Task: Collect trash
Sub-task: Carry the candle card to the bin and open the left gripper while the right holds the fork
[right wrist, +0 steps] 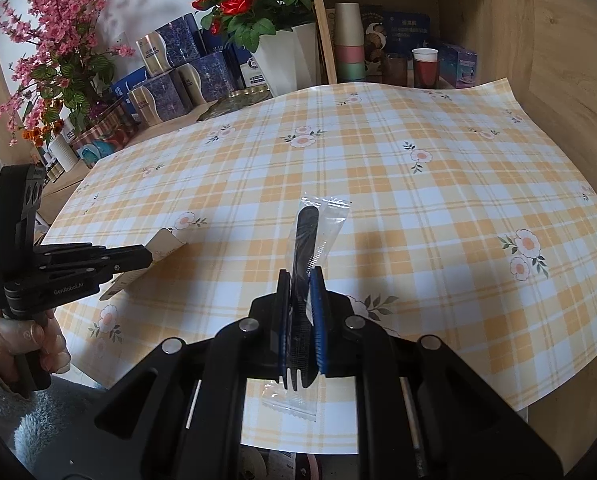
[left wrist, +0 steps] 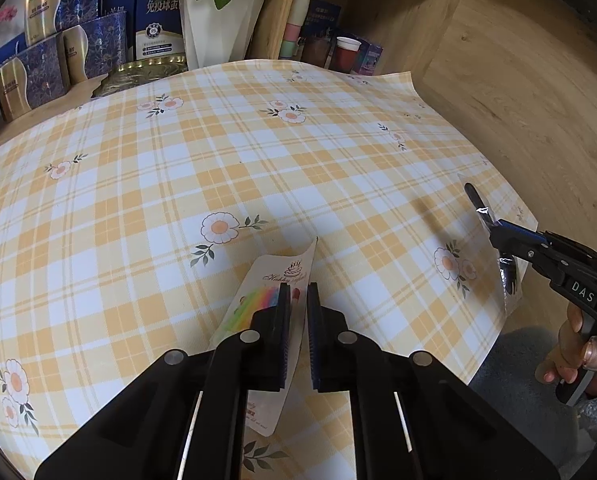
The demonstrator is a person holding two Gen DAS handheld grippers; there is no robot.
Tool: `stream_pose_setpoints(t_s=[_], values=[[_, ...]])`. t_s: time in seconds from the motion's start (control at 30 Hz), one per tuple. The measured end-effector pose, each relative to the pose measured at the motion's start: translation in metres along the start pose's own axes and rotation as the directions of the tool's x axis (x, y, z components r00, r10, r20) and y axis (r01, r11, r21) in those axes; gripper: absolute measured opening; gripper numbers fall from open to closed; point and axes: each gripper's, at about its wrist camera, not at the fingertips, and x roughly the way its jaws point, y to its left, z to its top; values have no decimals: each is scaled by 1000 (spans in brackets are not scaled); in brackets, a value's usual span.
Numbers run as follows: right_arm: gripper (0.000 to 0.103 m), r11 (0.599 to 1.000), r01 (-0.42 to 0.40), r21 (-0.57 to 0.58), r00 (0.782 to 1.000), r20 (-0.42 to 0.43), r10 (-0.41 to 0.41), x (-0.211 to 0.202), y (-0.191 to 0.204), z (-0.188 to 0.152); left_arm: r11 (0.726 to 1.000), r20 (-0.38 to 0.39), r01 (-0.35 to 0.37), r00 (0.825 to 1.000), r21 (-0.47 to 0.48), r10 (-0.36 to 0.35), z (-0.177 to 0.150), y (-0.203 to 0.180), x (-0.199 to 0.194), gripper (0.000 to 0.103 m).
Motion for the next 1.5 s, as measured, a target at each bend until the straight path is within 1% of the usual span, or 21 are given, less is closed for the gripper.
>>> stream_pose_setpoints(t_s=[0.07,0.13,0.2,0.27,0.43,0.57,0.73,0.97,1.1,1.27,1.37,1.5], values=[[14,1000,-2,-3,1000,2,2,-2,1,0,1000,13,0,1000,6,0,-1,-2,-5,6],[14,1000,-3,-7,1000,6,3,-4,1,1,1000,40,-7,999,16,6,0,-6,-15,0],[14,1000,-3,-7,1000,10,4,-6,2,1,1000,61,-6,998,22,4,1,-9,-25,1],[14,1000,-5,-6,1000,15,5,-8,3,2,999,79,-12,997,47,8,3,-15,-35,1],[14,1000,-3,-15,1000,17,3,-14,8,2,997,99,6,995,75,-14,2,-25,-53,1],[14,999,-1,-36,999,34,2,-27,14,2,995,115,26,993,99,-37,-1,-35,-69,1],[14,999,-3,-41,999,44,5,-40,19,-2,993,135,66,988,97,-79,-10,-45,-88,1],[14,998,-16,-55,998,52,19,-60,27,-15,988,141,127,980,89,-139,-35,-56,-111,1],[14,997,-28,-72,998,50,32,-71,33,-26,982,130,164,976,91,-174,-57,-63,-123,1],[14,996,-47,-75,998,46,51,-77,38,-38,977,90,189,976,102,-198,-90,-73,-131,1],[14,995,-56,-80,998,38,59,-79,41,-46,975,48,198,978,97,-203,-112,-75,-127,1],[14,995,-61,-83,998,24,63,-78,41,-57,977,-27,194,981,89,-192,-140,-75,-109,1]])
